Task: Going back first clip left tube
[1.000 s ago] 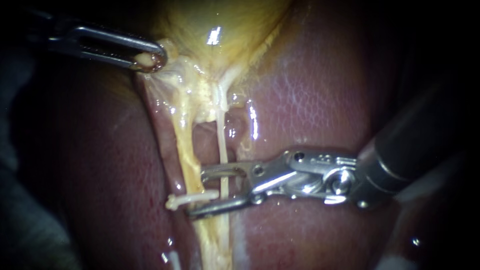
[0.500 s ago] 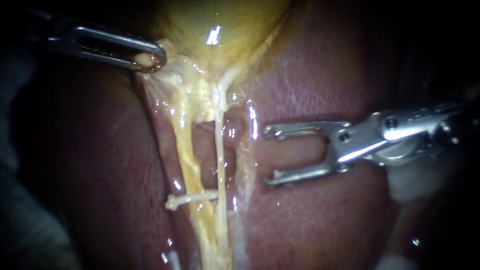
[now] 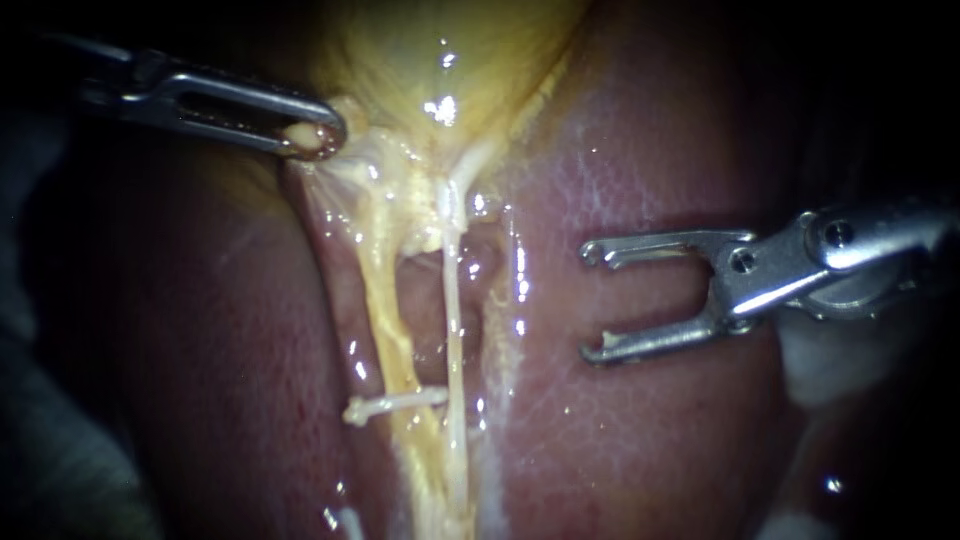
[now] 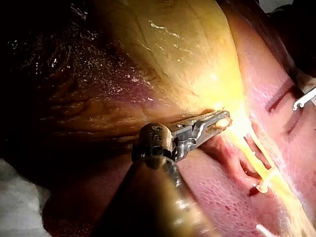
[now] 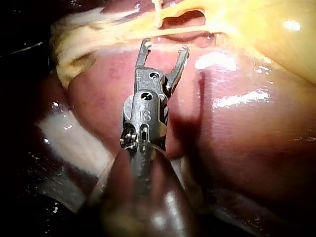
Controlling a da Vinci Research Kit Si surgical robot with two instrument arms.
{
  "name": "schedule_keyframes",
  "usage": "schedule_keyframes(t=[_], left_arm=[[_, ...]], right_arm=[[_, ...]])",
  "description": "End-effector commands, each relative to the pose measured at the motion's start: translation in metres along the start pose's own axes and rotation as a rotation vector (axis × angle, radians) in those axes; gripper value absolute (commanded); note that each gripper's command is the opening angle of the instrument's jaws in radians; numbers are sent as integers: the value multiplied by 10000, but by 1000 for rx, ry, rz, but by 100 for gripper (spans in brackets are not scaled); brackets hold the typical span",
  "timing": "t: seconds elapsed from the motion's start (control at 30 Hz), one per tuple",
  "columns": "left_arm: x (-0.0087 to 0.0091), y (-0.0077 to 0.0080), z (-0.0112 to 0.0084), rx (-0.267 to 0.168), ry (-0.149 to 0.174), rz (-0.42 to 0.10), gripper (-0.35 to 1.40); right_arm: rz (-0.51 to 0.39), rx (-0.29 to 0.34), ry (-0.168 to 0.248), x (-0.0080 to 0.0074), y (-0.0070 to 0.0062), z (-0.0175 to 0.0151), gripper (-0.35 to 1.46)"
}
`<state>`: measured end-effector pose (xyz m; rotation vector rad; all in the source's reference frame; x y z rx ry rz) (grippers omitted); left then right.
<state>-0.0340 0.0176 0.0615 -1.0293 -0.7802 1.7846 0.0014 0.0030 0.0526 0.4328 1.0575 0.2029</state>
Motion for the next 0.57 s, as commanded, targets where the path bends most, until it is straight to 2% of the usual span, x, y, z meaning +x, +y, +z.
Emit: schedule_keyframes(t=[0.03, 0.17, 0.27, 0.57], left_arm=[[-1, -1, 6, 0, -5, -4, -35], [-4, -4, 23, -1, -14, 0, -35], [-7, -4, 28, -6, -18, -5, -35], [-7, -4, 26, -8, -19, -4, -35]], right_arm=[[0, 1, 1, 0, 0, 0, 50], [0, 1, 1, 0, -1, 0, 50], [0, 2, 1, 0, -1, -1, 50], [-1, 8, 2, 0, -3, -1, 50]])
